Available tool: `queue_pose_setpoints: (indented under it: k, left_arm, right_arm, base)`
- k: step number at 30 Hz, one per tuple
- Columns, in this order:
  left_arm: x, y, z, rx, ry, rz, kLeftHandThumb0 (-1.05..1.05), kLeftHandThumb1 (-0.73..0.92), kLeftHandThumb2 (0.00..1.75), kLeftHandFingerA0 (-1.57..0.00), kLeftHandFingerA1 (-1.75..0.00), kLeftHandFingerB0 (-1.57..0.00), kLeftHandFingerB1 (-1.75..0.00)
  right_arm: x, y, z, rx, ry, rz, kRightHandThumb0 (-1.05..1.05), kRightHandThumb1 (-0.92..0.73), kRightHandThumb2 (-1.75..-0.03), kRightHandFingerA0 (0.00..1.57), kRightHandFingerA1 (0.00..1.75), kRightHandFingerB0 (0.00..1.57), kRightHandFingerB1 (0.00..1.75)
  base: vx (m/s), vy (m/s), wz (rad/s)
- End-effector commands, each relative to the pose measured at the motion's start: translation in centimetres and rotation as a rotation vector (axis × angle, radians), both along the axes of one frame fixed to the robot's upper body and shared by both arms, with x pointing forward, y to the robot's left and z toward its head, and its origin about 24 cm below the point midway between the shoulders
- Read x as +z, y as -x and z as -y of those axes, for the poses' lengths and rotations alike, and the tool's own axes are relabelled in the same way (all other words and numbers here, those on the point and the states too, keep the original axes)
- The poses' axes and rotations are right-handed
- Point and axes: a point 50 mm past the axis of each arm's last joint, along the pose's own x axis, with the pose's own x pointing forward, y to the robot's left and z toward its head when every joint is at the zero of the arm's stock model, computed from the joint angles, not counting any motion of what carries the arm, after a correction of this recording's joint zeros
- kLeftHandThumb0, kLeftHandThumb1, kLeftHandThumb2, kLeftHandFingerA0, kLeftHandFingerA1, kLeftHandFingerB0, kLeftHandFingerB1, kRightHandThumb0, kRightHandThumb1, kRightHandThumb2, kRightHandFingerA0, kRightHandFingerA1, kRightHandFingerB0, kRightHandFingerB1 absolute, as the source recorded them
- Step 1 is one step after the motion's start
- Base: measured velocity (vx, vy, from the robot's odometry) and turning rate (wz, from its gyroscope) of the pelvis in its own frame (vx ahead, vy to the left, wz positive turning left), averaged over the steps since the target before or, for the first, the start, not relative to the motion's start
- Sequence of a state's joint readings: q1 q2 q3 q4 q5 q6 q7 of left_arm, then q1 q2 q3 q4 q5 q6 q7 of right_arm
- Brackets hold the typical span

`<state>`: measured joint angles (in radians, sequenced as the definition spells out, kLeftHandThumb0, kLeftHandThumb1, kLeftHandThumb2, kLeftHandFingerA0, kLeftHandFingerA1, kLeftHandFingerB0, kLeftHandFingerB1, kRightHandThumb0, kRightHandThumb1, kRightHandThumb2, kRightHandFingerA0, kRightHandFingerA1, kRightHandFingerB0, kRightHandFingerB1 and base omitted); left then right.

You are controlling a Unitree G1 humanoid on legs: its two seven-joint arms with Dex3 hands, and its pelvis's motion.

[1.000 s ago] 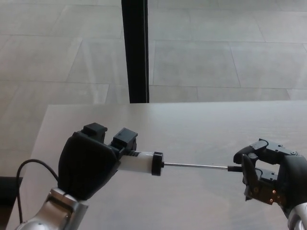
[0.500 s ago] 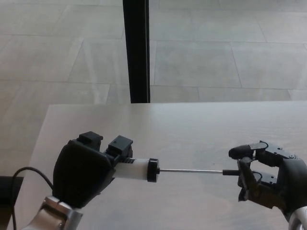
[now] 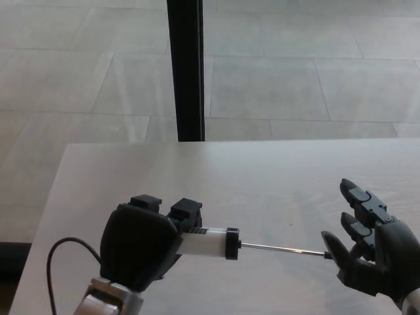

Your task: The robot uses its left hand to lift the air pump kept on the middle of the desk and use the right hand to pull out the handle

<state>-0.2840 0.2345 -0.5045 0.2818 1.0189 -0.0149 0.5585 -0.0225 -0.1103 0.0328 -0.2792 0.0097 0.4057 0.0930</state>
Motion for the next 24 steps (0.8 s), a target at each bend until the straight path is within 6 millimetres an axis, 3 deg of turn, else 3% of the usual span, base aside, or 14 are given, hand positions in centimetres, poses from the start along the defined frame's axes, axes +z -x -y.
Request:
queue_pose_setpoints:
  k: [1, 4, 8, 9, 10, 13, 15, 17, 18, 19, 21, 22, 23, 24]
  left_arm:
    - [-4.3, 0.0, -1.0, 0.332, -0.132, -0.539, -0.32, 0.66, 0.73, -0.85, -1.45, -0.78, -0.81]
    - [-5.5, 0.1, -0.9, 0.345, -0.177, -0.564, -0.32, 0.67, 0.76, -0.85, -1.59, -0.81, -0.94]
    - [-7.1, 0.3, -1.3, 0.382, -0.262, -0.566, -0.33, 0.67, 0.74, -0.87, -1.66, -0.78, -1.0]
    - [-7.4, 0.2, -1.6, 0.41, -0.275, -0.624, -0.36, 0.75, 0.72, -0.8, -1.61, -0.71, -0.9]
    - [-7.7, 0.2, -1.8, 0.424, -0.3, -0.654, -0.36, 0.75, 0.72, -0.8, -1.61, -0.71, -0.9]
    - [-7.8, -0.5, -2.4, 0.487, -0.526, -0.793, -0.46, 0.73, 0.61, -0.71, -0.79, -0.51, -0.51]
    - [-7.8, -0.6, -2.5, 0.489, -0.559, -0.793, -0.51, 0.7, 0.61, -0.74, -0.73, -0.46, -0.46]
    - [-7.8, -0.6, -3.1, 0.487, -0.602, -0.822, -0.58, 0.6, 0.58, -0.34, -0.78, -0.28, -0.56]
    - [-7.7, -0.5, -3.2, 0.489, -0.601, -0.832, -0.59, 0.59, 0.57, -0.18, -0.66, -0.22, -0.48]
    - [-7.6, -0.5, -3.4, 0.491, -0.596, -0.835, -0.63, 0.44, 0.82, -0.12, -0.59, -0.13, -0.51]
    - [-7.3, -0.4, -3.5, 0.482, -0.625, -0.851, -0.72, 0.42, 0.84, -0.02, -0.49, -0.07, -0.48]
    - [-7.1, -0.5, -3.5, 0.475, -0.637, -0.847, -0.73, 0.42, 0.85, -0.01, -0.44, -0.06, -0.43]
    - [-6.9, -0.6, -3.5, 0.458, -0.656, -0.835, -0.73, 0.56, 0.57, 0.0, -0.48, -0.09, -0.36]
    - [-6.8, -0.6, -3.3, 0.441, -0.655, -0.822, -0.74, 0.41, 0.84, -0.01, -0.39, -0.09, -0.42]
  right_arm:
    - [0.1, -0.1, 0.8, 0.006, 0.023, 0.044, -1.04, -0.78, -0.88, 0.0, 0.0, 0.0, 0.0]
    - [0.1, -0.1, 0.9, -0.026, -0.011, 0.023, -1.03, -0.91, -0.7, 0.0, 0.0, 0.0, 0.0]
    - [0.1, -0.1, 0.9, -0.063, -0.032, 0.025, -0.92, -0.87, -0.81, 0.0, 0.0, 0.0, 0.0]
    - [0.1, 0.0, 0.9, -0.081, -0.048, 0.031, -1.05, -0.79, -1.14, 0.0, 0.28, 0.0, 0.0]
    - [0.1, 0.0, 0.9, -0.084, -0.051, 0.033, -1.05, -0.79, -1.14, 0.0, 0.28, 0.0, 0.0]
    - [0.3, 0.0, 1.0, -0.127, -0.054, 0.064, -1.02, -0.79, -1.12, 0.0, 0.2, 0.07, 0.0]
    - [0.4, 0.0, 1.0, -0.131, -0.056, 0.066, -0.97, -0.77, -1.11, 0.0, 0.21, 0.0, 0.05]
    - [0.5, 0.1, 1.1, -0.145, -0.061, 0.072, -0.92, -0.76, -1.11, 0.0, 0.21, 0.03, 0.09]
    - [0.5, 0.1, 1.1, -0.15, -0.06, 0.074, -0.87, -0.89, -0.7, 0.0, 0.0, 0.0, 0.25]
    - [0.5, 0.1, 1.1, -0.153, -0.063, 0.077, -0.87, -0.89, -0.7, 0.0, 0.0, 0.0, 0.25]
    - [0.5, 0.1, 1.1, -0.154, -0.068, 0.08, -0.85, -0.9, -0.67, 0.0, 0.0, 0.0, 0.24]
    - [0.5, 0.1, 1.1, -0.154, -0.067, 0.084, -0.94, -0.74, -0.97, 0.0, 0.0, 0.07, 0.06]
    - [0.5, 0.1, 1.1, -0.155, -0.069, 0.086, -0.8, -0.83, -0.85, 0.0, 0.0, 0.01, 0.2]
    - [0.4, 0.2, 1.1, -0.16, -0.067, 0.088, -0.97, -0.78, -1.11, 0.0, 0.15, 0.1, 0.07]
  base:
    - [0.0, 0.0, 0.0]
    - [0.0, 0.0, 0.0]
    - [0.0, 0.0, 0.0]
    - [0.0, 0.0, 0.0]
    - [0.0, 0.0, 0.0]
    - [0.0, 0.0, 0.0]
    - [0.0, 0.0, 0.0]
    - [0.0, 0.0, 0.0]
    - [0.0, 0.0, 0.0]
    - [0.0, 0.0, 0.0]
    - [0.0, 0.0, 0.0]
    - [0.0, 0.0, 0.0]
    - [0.0, 0.0, 0.0]
    - [0.0, 0.0, 0.0]
